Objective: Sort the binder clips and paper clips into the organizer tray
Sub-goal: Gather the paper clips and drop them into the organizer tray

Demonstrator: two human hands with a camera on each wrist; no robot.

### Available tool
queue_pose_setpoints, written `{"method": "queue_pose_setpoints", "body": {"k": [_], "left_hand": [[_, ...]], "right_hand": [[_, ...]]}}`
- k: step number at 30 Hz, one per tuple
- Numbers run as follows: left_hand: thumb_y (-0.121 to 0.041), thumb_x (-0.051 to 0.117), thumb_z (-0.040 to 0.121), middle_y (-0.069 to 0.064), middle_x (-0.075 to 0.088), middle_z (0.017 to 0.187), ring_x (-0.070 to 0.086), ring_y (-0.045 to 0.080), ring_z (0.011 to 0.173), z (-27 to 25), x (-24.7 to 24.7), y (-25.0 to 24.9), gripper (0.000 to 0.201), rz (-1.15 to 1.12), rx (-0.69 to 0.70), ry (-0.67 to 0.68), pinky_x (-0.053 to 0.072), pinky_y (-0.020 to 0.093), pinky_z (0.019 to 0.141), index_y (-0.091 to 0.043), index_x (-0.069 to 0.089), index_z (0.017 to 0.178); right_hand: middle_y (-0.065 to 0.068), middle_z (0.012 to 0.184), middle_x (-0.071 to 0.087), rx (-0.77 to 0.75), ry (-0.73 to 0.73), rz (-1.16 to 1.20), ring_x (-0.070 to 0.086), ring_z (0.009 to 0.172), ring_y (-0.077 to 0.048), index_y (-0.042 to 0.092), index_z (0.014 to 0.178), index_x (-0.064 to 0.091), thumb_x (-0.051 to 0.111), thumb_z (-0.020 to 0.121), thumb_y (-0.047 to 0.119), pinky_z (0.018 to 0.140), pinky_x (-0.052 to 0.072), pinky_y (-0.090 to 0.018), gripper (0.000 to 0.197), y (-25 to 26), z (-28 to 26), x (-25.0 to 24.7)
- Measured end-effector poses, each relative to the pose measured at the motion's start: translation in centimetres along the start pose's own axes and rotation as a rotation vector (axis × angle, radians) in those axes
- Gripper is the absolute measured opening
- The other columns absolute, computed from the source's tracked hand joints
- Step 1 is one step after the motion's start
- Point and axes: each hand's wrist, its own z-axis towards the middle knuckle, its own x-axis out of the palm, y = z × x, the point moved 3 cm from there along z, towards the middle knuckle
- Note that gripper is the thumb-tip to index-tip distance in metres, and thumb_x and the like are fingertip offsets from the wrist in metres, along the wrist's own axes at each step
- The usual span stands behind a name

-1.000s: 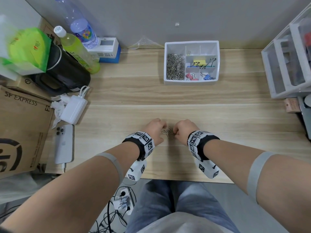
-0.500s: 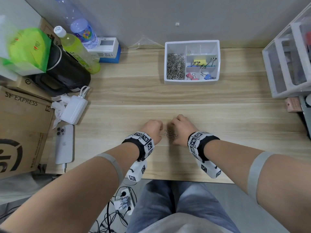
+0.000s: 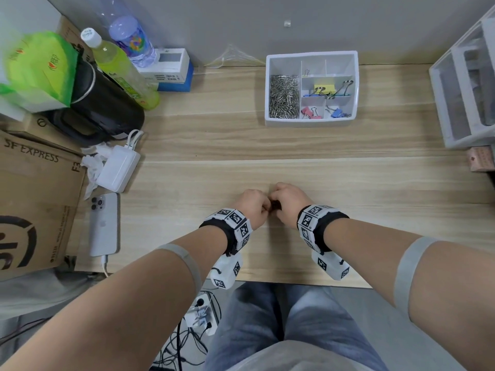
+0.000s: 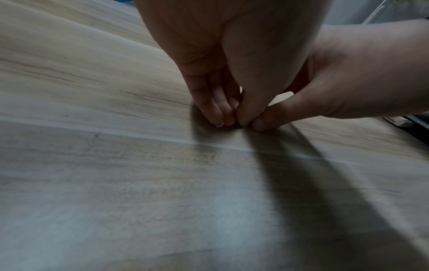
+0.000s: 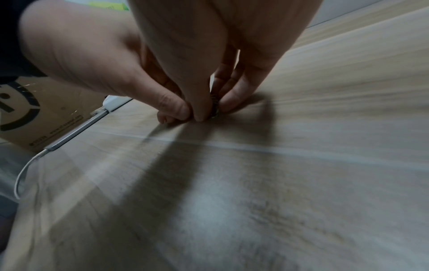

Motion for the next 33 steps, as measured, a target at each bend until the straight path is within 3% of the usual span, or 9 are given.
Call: {"method": "queue_pose_setpoints", "body": {"k": [4, 12, 15, 23, 28, 33], "left_hand": [[-0.011, 0.057, 0.082, 0.003, 0.071, 0.084, 0.064, 0.023, 0.082, -0.3, -0.2, 0.5, 0.020, 0.020, -0.037, -0.024, 0.044, 0.023, 0.069, -0.015, 0.076, 0.081], [-0.009, 0.057, 0.081, 0.006, 0.070, 0.087, 0.064, 0.025, 0.085, -0.3, -0.7, 0.4, 0.016, 0.029, -0.055, -0.027, 0.052, 0.030, 0.075, -0.013, 0.073, 0.082], [-0.007, 0.057, 0.078, 0.006, 0.069, 0.080, 0.062, 0.028, 0.080, -0.2, -0.7, 0.3, 0.014, 0.025, -0.050, -0.027, 0.051, 0.032, 0.071, -0.014, 0.068, 0.078], [-0.006, 0.058, 0.074, 0.005, 0.066, 0.071, 0.060, 0.029, 0.074, 0.3, -0.9, 0.3, 0.012, 0.002, -0.031, -0.028, 0.052, 0.036, 0.067, -0.013, 0.068, 0.075], [-0.004, 0.057, 0.077, 0.005, 0.059, 0.077, 0.059, 0.029, 0.077, 0.0, -0.7, 0.3, 0.013, 0.021, -0.012, -0.047, 0.051, 0.037, 0.067, -0.014, 0.065, 0.077], [-0.004, 0.055, 0.079, 0.011, 0.059, 0.090, 0.060, 0.032, 0.084, 0.6, -0.7, 0.4, 0.012, 0.088, -0.028, 0.018, 0.053, 0.042, 0.073, -0.015, 0.055, 0.074]], "right_hand": [[-0.008, 0.109, 0.062, 0.004, 0.020, -0.044, 0.058, 0.102, -0.028, 0.012, 0.101, 0.072, 0.057, 0.084, 0.004, 0.085, 0.046, -0.033, 0.024, 0.3, -0.2, -0.2], [-0.004, 0.099, 0.067, 0.122, 0.059, -0.150, 0.062, 0.092, -0.028, 0.025, 0.092, 0.069, 0.054, 0.083, 0.005, 0.070, 0.048, -0.030, 0.027, 0.6, -0.1, -0.3], [-0.003, 0.099, 0.068, 0.122, 0.048, -0.141, 0.063, 0.092, -0.027, 0.027, 0.097, 0.071, 0.055, 0.081, 0.004, 0.077, 0.055, -0.034, 0.032, 0.6, 0.0, -0.4], [-0.011, 0.104, 0.061, 0.089, 0.007, -0.069, 0.059, 0.098, -0.029, 0.022, 0.093, 0.075, 0.058, 0.080, 0.002, 0.084, 0.053, -0.036, 0.030, 0.5, 0.4, 0.1], [-0.011, 0.104, 0.066, 0.072, 0.009, -0.042, 0.062, 0.096, -0.030, 0.017, 0.093, 0.075, 0.054, 0.080, -0.002, 0.083, 0.053, -0.035, 0.031, 0.8, 0.3, 0.1], [-0.012, 0.108, 0.065, 0.047, 0.010, -0.059, 0.059, 0.103, -0.030, 0.010, 0.102, 0.068, 0.057, 0.082, -0.001, 0.083, 0.047, -0.031, 0.026, 1.1, 0.0, -0.1]]}}
